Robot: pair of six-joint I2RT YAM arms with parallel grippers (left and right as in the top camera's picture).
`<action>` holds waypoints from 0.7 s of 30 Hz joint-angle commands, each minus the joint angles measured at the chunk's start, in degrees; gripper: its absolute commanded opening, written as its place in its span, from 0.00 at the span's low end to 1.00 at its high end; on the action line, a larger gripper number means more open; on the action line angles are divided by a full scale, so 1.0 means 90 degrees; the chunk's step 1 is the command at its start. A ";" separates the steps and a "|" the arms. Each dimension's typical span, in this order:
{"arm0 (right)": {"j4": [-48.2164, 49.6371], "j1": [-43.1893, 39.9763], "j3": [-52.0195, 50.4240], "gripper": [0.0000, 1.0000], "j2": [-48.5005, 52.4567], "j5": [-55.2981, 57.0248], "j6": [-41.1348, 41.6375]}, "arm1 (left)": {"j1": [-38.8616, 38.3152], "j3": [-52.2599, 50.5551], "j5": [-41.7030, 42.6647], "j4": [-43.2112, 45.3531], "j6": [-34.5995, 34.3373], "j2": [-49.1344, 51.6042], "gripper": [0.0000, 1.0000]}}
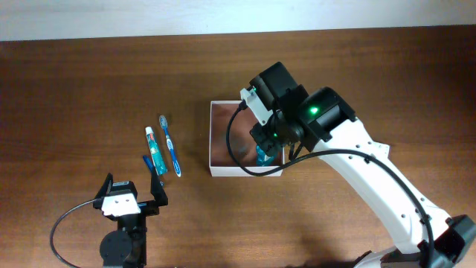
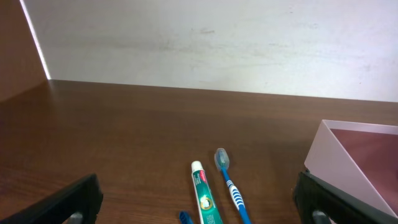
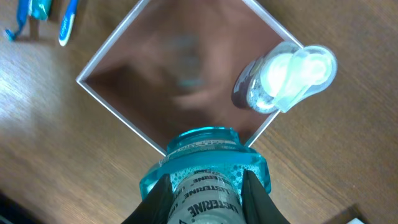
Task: Pack container
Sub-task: 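Lower the mouthwash bottle into the box beside the soap bottle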
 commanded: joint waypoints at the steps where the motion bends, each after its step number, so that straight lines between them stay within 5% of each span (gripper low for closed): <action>1: 0.0058 0.0022 -0.0199 0.22 -0.0046 0.0012 -0.0391 | 0.0034 -0.0034 -0.0070 0.0012 -0.0080 -0.0056 0.99; 21: 0.0304 0.0015 -0.0491 0.21 -0.0046 0.0010 -0.1668 | 0.0034 -0.0034 -0.0070 0.0012 -0.0080 -0.0056 0.99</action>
